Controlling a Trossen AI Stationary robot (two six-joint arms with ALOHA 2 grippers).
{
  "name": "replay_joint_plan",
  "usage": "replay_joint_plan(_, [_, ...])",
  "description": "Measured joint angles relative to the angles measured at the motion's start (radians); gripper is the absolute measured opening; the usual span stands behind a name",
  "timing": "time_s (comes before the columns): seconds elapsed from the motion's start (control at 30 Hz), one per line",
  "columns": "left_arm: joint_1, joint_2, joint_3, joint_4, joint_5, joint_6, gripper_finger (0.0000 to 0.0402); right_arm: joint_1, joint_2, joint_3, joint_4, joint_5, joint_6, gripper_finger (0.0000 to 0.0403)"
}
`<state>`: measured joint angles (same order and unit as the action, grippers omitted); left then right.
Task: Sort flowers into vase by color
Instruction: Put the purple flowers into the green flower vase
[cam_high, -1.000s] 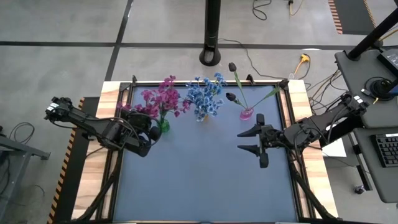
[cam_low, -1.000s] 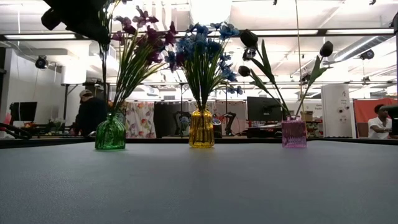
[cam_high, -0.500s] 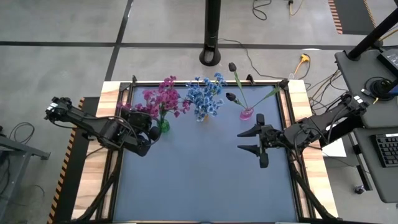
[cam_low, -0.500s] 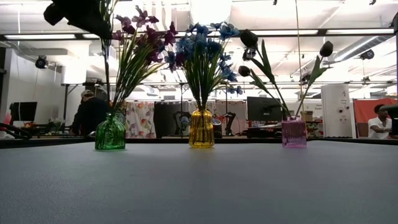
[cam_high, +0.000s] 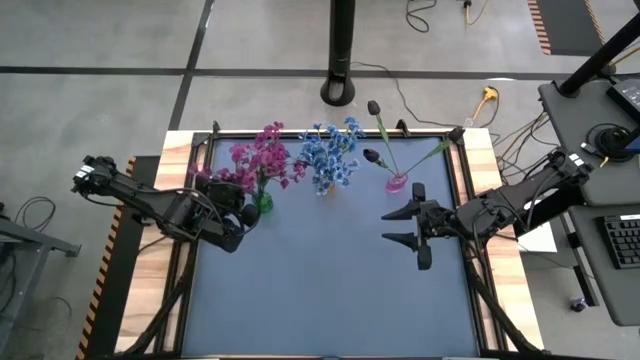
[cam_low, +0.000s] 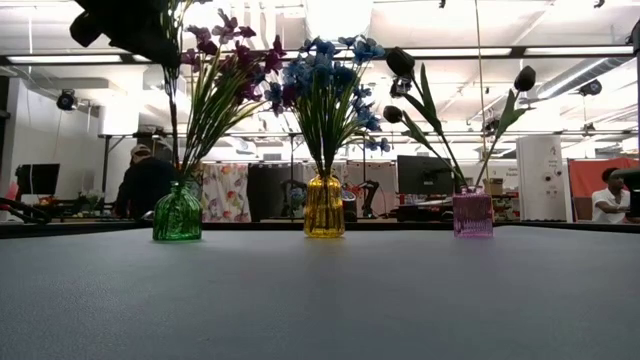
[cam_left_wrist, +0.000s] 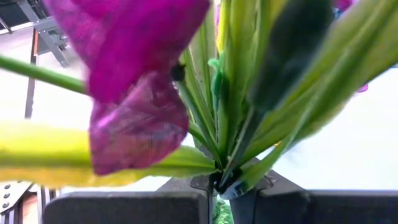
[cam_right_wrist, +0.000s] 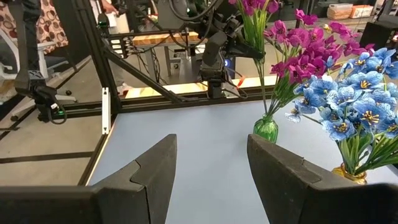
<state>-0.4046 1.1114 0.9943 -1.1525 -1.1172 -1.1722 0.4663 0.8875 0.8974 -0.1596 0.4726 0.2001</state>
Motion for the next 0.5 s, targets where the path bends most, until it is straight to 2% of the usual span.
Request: replay_joint_plan(0.5, [0.001, 0.000, -0.005, 0.000, 0.000, 0.000, 0.0009, 0.000, 0.000, -0.001, 0.000, 0.000, 0.003, 0.0189])
